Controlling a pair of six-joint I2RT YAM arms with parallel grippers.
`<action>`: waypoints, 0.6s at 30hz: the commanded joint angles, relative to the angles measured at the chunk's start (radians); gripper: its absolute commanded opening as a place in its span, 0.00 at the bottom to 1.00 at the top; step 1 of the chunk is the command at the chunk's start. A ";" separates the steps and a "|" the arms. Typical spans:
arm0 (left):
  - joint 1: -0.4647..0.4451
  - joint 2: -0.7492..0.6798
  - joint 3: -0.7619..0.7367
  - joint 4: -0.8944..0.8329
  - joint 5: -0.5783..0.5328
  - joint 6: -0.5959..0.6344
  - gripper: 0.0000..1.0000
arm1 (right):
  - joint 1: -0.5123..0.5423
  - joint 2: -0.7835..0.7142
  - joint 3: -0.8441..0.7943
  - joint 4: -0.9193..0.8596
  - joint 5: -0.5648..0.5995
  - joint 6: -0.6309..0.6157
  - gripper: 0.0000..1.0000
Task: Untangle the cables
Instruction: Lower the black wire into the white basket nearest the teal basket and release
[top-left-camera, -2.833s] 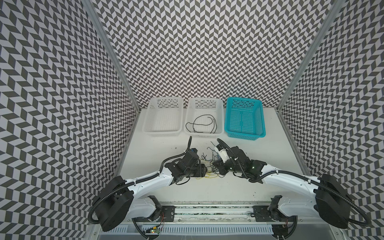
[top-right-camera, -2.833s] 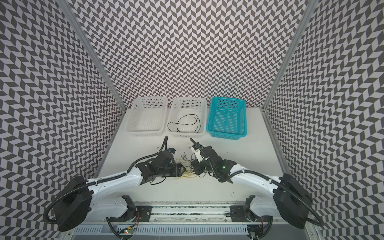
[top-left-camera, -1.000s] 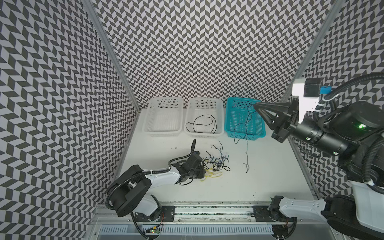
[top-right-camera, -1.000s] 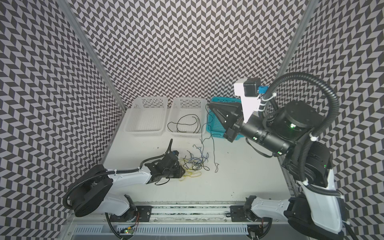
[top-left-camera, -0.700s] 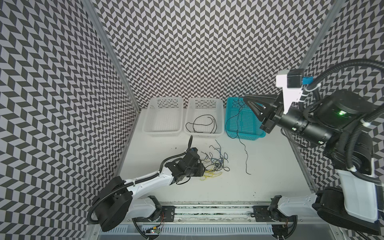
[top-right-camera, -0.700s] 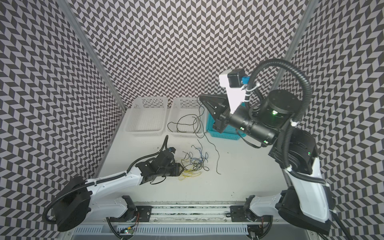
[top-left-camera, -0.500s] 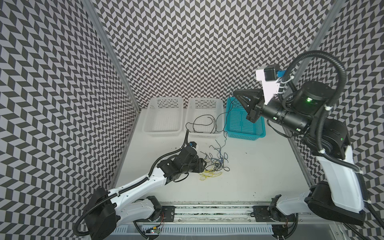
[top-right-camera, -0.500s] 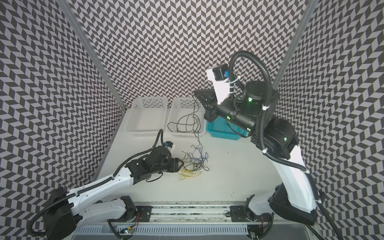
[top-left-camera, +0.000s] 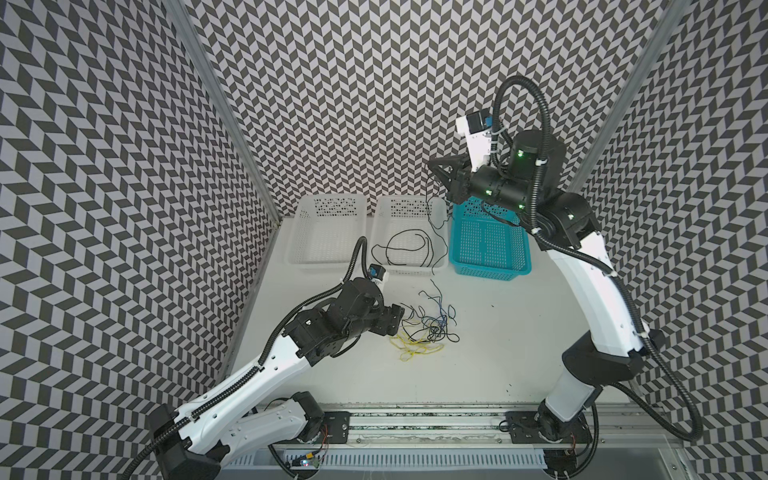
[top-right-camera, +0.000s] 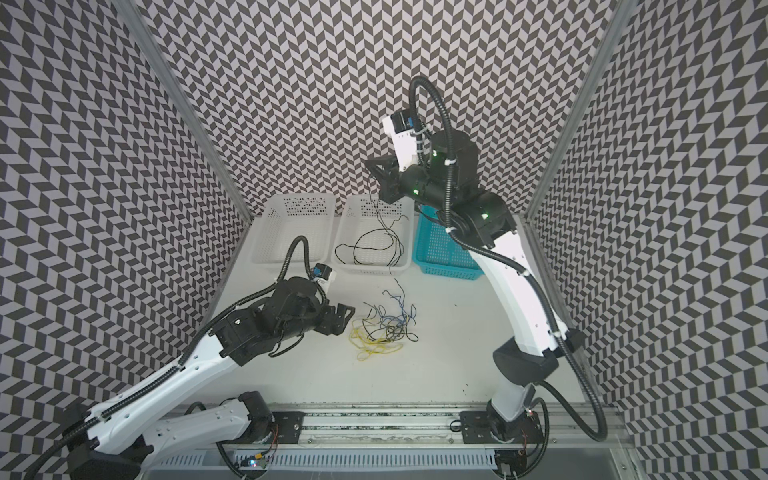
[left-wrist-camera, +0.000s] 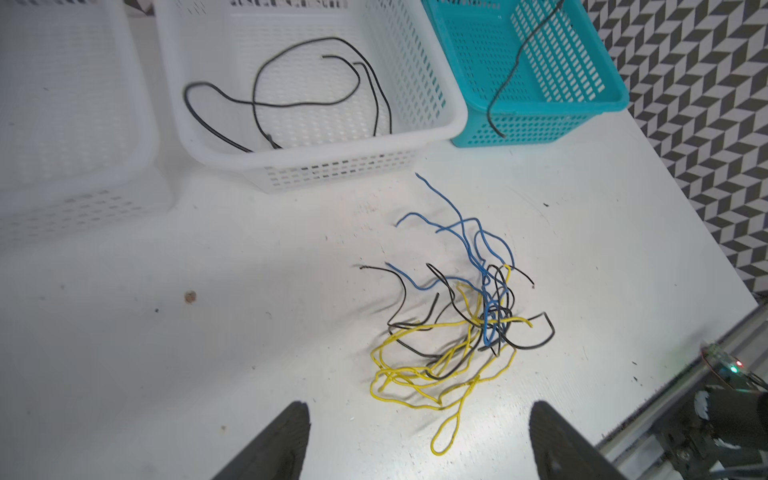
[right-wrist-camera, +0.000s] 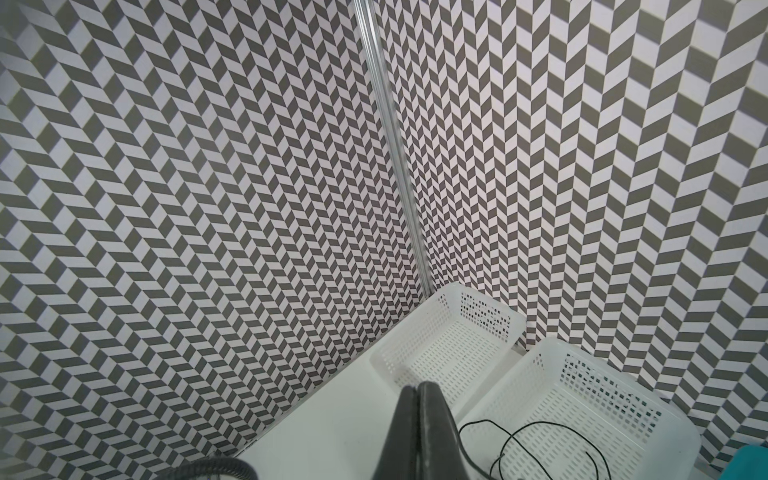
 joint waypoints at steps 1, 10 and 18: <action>0.013 -0.027 0.023 0.022 -0.161 0.139 0.89 | -0.028 0.043 -0.007 0.144 -0.036 0.000 0.00; 0.136 -0.131 -0.134 0.220 -0.275 0.123 1.00 | -0.056 0.189 -0.055 0.241 -0.012 -0.063 0.00; 0.142 -0.258 -0.266 0.346 -0.341 0.156 1.00 | -0.066 0.240 -0.246 0.347 0.004 -0.013 0.00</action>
